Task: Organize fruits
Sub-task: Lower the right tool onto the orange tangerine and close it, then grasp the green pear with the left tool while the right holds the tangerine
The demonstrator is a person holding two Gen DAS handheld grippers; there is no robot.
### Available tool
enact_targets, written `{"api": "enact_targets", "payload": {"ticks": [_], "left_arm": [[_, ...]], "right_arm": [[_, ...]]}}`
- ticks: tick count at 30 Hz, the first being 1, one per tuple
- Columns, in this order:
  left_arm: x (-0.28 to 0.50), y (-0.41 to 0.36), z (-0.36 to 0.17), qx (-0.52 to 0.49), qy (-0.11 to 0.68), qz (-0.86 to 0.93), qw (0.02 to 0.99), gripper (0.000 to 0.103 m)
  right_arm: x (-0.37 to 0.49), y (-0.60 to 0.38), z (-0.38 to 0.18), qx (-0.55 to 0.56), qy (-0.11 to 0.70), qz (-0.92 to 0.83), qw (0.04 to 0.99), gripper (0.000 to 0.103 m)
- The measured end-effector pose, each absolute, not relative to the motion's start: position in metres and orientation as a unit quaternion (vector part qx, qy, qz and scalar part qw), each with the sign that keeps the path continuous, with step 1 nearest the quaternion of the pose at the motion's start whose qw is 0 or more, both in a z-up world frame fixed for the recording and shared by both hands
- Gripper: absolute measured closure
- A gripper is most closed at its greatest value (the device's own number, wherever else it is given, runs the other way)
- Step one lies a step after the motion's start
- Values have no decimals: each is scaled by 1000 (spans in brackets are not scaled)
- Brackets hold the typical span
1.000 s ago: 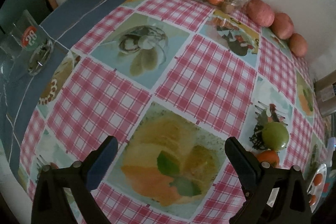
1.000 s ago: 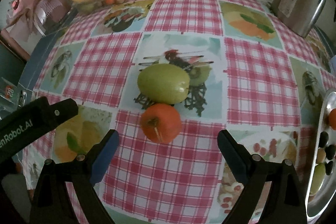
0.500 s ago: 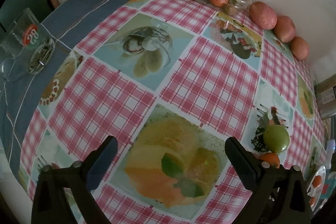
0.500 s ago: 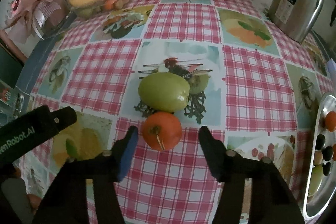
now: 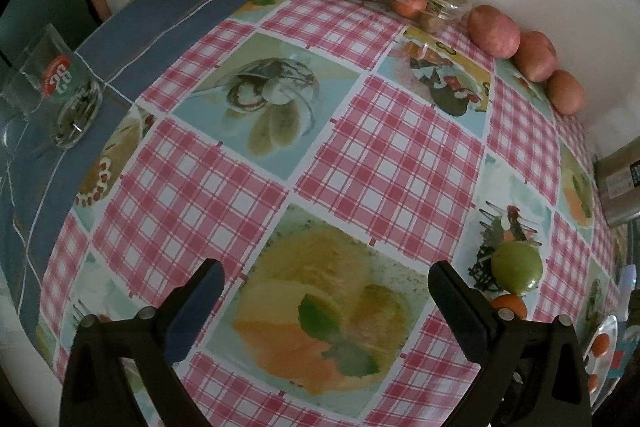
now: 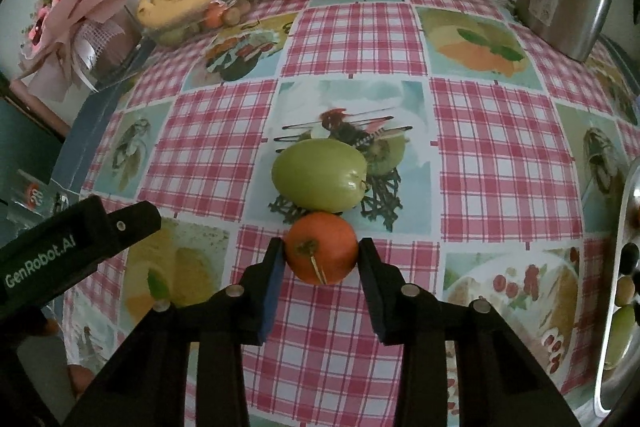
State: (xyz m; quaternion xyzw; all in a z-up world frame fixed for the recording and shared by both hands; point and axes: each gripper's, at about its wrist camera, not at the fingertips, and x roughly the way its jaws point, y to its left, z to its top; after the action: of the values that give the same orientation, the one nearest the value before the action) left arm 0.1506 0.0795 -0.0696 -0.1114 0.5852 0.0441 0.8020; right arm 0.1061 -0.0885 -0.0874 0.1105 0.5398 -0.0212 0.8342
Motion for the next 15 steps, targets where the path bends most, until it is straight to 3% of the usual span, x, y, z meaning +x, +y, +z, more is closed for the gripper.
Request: {"api": "enact_targets", "payload": {"ticks": [15], "left_arm": [[156,67,-70,-104,583,23,806,0]], "right_arm": [[93,-114,-72,127,526,-27,841,65]]}}
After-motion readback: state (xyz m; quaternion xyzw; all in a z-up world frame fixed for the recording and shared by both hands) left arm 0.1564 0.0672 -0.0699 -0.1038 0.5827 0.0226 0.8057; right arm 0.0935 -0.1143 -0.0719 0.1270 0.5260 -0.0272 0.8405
